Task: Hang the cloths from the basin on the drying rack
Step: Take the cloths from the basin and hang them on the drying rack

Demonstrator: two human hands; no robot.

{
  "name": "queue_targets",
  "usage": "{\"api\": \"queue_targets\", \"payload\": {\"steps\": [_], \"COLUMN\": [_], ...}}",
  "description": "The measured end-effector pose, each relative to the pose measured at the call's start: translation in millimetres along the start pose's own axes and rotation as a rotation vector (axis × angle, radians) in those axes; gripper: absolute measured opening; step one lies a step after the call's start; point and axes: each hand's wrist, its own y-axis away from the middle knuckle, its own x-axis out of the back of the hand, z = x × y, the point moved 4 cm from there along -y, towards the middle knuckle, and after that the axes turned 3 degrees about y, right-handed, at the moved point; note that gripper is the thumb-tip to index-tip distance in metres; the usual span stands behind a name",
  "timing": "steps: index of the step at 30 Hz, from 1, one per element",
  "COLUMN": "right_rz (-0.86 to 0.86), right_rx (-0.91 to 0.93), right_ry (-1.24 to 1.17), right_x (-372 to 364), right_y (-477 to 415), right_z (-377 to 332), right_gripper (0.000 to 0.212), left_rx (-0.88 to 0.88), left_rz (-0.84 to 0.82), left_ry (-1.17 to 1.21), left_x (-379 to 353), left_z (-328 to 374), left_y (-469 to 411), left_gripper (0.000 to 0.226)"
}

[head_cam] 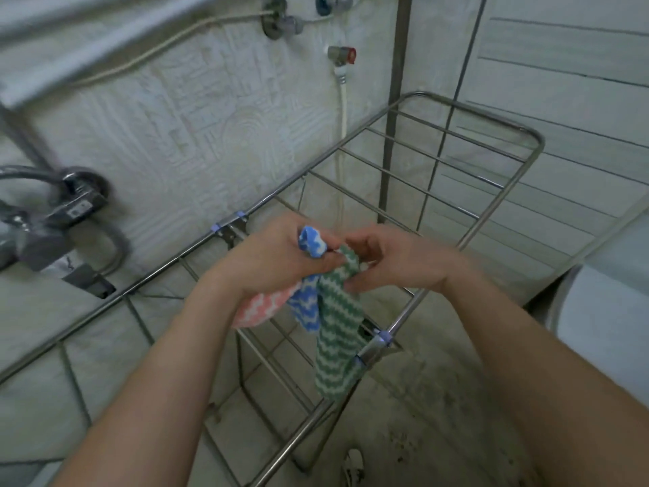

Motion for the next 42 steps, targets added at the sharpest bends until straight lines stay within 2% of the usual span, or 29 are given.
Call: {"api": "queue_targets", "payload": {"steps": [1,3,5,8,11,13,15,17,18,19,20,24,27,29,34,38,40,42], "right_rz": [-0.019,-0.049,-0.049,0.032,0.078,0.064,0.063,0.096,0.130,0.169,0.216,0.386,0.471,0.501,0.552,0.569,0.557,0.603], "right_rx": [-0.015,-0.050,-0.097,-0.163,-0.149,-0.141,-0.177,-0.206,-0.223,-0.244,-0.274,-0.464,-0.552,-0.599,-0.640,-0.684,-0.697,-0.645], "right_ry": [0.049,0.178,0.381,0.565,0.643,0.582,0.356,0.090,0.007,-0.018,0.030,0.497,0.664,0.725,0.848,0.922,0.958,0.966], "right_x": [-0.5,0.5,0.4,-8.6,-26.8,-43.9,-60.9,-73.7,-76.3,-77.0,-75.4,-55.2,-41.0,-32.8,-22.3,-18.2,-19.3,-23.7], "right_y": [-4.6,-8.3,-10.1,-11.5,-11.4,-11.8,-12.9,-14.9,-15.8,-16.4,-16.7,-11.6,-7.5,-6.2,-7.2,-10.2,-10.2,-7.5], "right_z": [1.5,7.1,13.1,17.6,12.4,5.2,2.4,6.7,12.7,19.6,29.5,81.3,109.0,120.4,137.1,142.0,140.8,135.8], "right_gripper": [0.034,0.023,0.011,0.026,0.029,0.030,0.028,0.028,0.027,0.027,0.028,0.039,0.031,0.016,0.023,0.021,0.022,0.030], "left_rx": [0.005,-0.006,0.003,0.059,0.121,0.165,0.197,0.216,0.227,0.239,0.245,0.293,0.323,0.327,0.354,0.335,0.337,0.378], "left_rz": [0.003,0.023,0.089,0.122,0.187,0.261,0.354,0.423,0.445,0.454,0.438,0.323,0.305,0.324,0.376,0.326,0.326,0.340], "left_ry": [0.027,0.089,0.030,-0.054,-0.108,-0.074,-0.041,-0.045,-0.075,-0.115,-0.156,-0.301,-0.430,-0.430,-0.421,-0.263,-0.145,-0.188], "left_x": [5.8,15.6,28.6,43.5,56.5,64.5,69.0,69.2,67.2,63.6,57.0,11.9,-20.7,-35.1,-43.4,-46.4,-42.1,-34.7], "left_z": [-0.3,-0.8,-9.6,-33.5,-54.7,-66.8,-74.5,-82.4,-87.5,-92.6,-99.4,-120.4,-128.0,-130.8,-131.7,-133.5,-135.6,-144.1], "left_y": [3.7,11.1,15.7,25.0,36.1,43.9,47.2,43.6,38.8,33.3,24.9,-18.0,-45.5,-58.9,-73.1,-79.1,-72.1,-59.6], "left_gripper": [0.036,0.015,0.006,0.009,0.025,0.027,0.025,0.012,0.007,0.012,0.017,0.023,0.025,0.025,0.021,0.015,0.027,0.017]}}
